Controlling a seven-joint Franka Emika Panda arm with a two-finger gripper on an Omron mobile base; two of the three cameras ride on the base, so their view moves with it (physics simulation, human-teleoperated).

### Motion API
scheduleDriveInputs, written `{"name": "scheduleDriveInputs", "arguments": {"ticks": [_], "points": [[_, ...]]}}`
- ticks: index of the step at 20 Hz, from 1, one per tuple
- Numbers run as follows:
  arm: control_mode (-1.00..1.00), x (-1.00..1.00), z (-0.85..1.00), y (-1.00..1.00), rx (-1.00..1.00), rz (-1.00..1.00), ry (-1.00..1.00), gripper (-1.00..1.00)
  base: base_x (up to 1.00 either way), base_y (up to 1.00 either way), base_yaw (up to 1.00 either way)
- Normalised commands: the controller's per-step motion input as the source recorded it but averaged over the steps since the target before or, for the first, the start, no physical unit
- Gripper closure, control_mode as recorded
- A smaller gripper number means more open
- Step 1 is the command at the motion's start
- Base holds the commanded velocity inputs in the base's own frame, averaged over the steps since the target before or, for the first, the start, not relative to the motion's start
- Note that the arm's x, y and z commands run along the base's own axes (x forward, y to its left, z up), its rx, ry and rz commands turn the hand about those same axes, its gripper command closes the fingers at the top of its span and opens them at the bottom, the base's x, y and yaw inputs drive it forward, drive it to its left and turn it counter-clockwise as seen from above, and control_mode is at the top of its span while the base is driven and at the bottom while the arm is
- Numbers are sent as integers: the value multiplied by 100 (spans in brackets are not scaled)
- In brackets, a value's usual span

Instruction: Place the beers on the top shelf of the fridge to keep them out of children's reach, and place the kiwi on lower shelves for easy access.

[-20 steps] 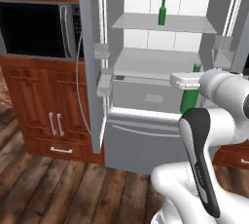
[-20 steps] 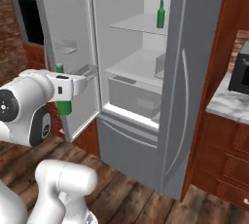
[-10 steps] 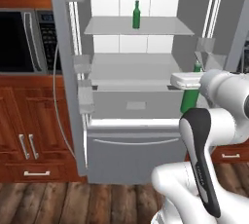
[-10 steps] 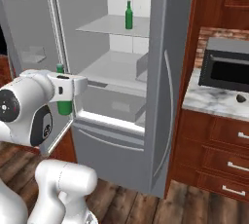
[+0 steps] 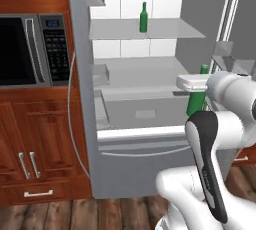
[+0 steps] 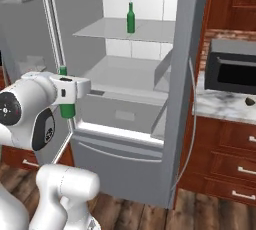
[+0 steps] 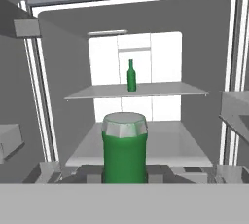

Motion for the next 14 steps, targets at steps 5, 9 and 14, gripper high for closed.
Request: {"name": "scheduleDriveInputs", "arguments": {"ticks": [5,9,14], "points": [[100,0,0,0,0,0,0,100,54,12,-9],[100,0,0,0,0,0,0,100,59,0,-6],[100,0,0,0,0,0,0,100,58,0,-6]]}}
